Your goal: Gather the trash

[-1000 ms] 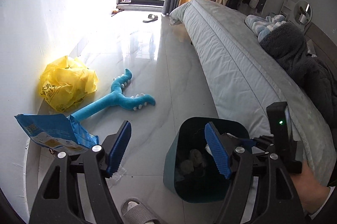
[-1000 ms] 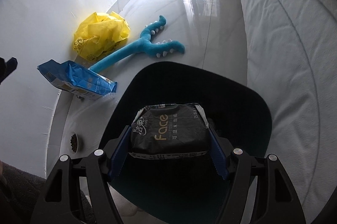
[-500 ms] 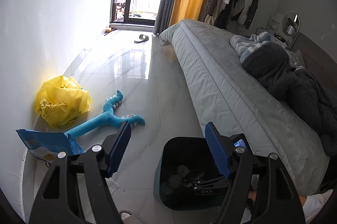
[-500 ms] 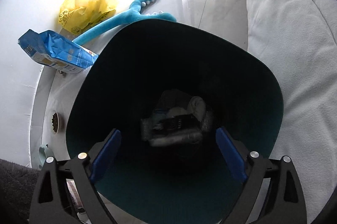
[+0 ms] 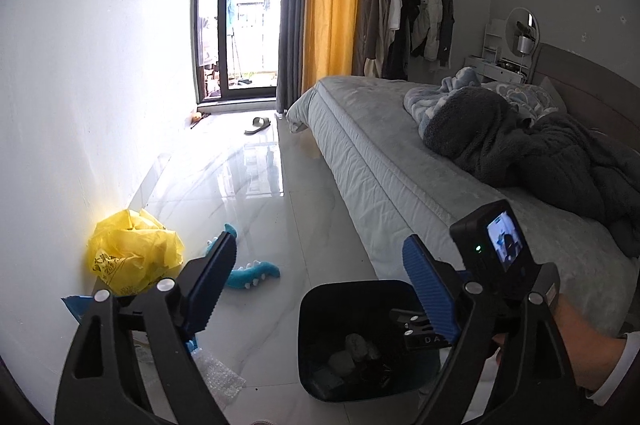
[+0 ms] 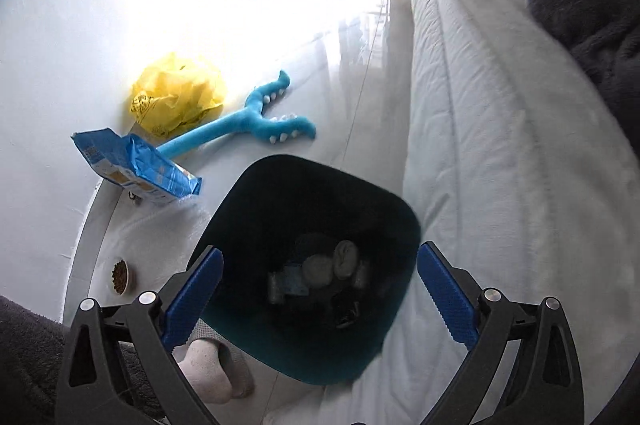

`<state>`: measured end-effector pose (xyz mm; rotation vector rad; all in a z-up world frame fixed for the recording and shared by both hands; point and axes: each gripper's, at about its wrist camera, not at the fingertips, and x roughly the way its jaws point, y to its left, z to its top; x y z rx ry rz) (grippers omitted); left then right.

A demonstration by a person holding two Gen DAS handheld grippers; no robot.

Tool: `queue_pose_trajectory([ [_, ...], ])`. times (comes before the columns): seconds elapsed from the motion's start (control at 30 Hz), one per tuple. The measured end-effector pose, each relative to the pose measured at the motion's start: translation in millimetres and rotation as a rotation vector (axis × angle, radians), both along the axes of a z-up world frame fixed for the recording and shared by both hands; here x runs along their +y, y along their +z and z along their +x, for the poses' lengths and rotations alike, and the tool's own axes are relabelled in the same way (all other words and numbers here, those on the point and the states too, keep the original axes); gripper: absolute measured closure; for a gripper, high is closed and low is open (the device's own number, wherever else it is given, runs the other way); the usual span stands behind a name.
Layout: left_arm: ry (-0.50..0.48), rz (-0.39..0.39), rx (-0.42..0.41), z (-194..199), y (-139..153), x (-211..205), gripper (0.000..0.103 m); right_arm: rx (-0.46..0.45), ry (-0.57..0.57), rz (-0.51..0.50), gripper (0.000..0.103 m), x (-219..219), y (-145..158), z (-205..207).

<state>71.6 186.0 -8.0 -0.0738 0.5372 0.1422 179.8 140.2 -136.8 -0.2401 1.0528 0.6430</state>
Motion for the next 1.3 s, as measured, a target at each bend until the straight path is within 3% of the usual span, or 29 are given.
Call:
queue_pose_trajectory([
  [0.2,-0.009,0.013,-0.04,-15.1,16.4,-29.9,0.008,-0.122,-0.103,0.066,0.004,-69.7,53.8,-14.7],
  [0.37,0.006,0.034,-0.048,-28.1,30.3,-53.5,0.007,-0.278,-0.214,0.113,0.003,-139.0,98.9,-38.3],
  [0.7,-0.019,0.033,-0.112,-62.0,50.5,-99.5,0.003,-0.533,-0.421,0.21,0.003,-275.2,166.4,-121.7],
  [0.87,-0.066,0.056,-0.118,-73.0,46.5,-118.0,0.003,-0.61,-0.511,0.235,0.003,-324.0,177.6,-165.7],
  [1.03,-0.055,0.107,-0.176,-86.6,40.4,-126.2,0.003,-0.653,-0.527,0.201,0.003,-350.7,178.7,-202.8],
  [1.3,-0.133,0.081,-0.199,-102.1,28.8,-142.5,0.003,-0.67,-0.533,0.199,0.003,-371.1,166.9,-240.8],
])
